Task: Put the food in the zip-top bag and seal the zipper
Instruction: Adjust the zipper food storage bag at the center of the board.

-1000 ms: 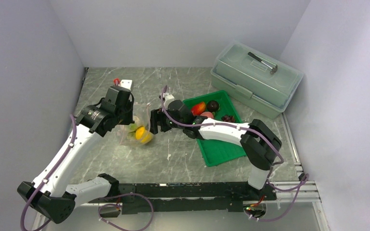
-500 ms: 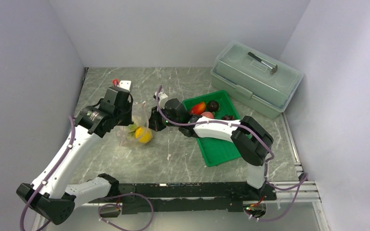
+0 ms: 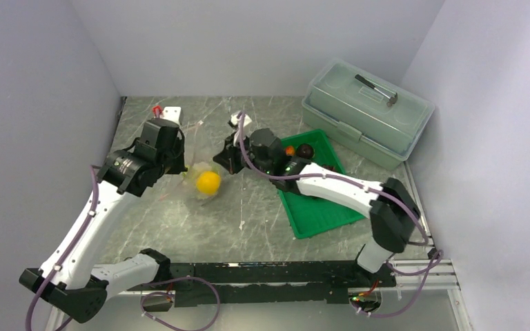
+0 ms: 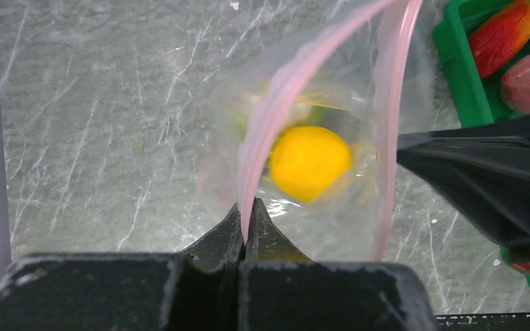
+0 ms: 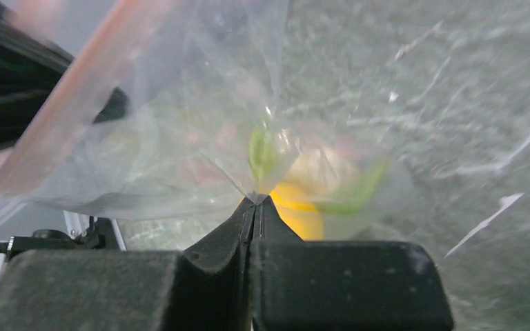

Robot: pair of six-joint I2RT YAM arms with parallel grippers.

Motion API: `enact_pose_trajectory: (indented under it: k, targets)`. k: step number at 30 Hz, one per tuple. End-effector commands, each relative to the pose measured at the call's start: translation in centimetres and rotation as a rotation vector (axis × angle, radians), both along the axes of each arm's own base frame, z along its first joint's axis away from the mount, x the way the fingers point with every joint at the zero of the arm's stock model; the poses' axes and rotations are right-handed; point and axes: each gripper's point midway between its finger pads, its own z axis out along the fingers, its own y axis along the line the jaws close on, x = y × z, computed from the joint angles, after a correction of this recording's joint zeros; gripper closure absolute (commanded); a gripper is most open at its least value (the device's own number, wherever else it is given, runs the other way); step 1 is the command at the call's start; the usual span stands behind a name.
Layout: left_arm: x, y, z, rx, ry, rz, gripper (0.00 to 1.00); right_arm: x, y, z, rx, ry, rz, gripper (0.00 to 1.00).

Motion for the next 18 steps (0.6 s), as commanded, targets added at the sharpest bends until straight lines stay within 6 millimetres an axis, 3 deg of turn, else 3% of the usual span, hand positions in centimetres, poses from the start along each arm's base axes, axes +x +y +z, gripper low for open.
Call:
enact_pose_trajectory:
  k: [1,3,6,7,11,13,15,18]
  targets:
    - [-0.1,0.6,2.8,-0.041,-0.091,0.032,1.00,-1.1,-2.0,10.7,0.102,-0.235,-0.022,1.00]
    - [-0.6,0.6,2.8,-0.059,-0.105,0.028,1.00,-4.0,-2.3,12.4,0.145,-0.281,0.010,1.00]
    - [-1.1,0.8,1.9,-0.076,-0.117,0.036,1.00,-6.8,-2.0,10.0,0.155,-0.241,0.052,1.00]
    - [-1.1,0.8,1.4,-0.077,-0.107,0.042,1.00,-7.0,-1.7,8.3,0.144,-0.203,0.059,1.00]
    - [-1.4,0.2,-1.6,-0.082,-0.022,0.040,1.00,-9.3,0.3,-3.0,0.042,0.011,0.106,1.00]
    - [-1.6,0.1,-2.9,-0.085,0.008,0.041,1.00,-11.1,0.7,-6.5,0.002,0.061,0.112,1.00]
    - [-2.0,0.1,-4.2,-0.083,0.033,0.044,1.00,-12.3,0.8,-7.8,-0.027,0.065,0.121,1.00]
    - [-2.4,0.2,-5.1,-0.082,0.048,0.047,1.00,-11.8,0.3,-6.9,-0.081,-0.001,0.081,1.00]
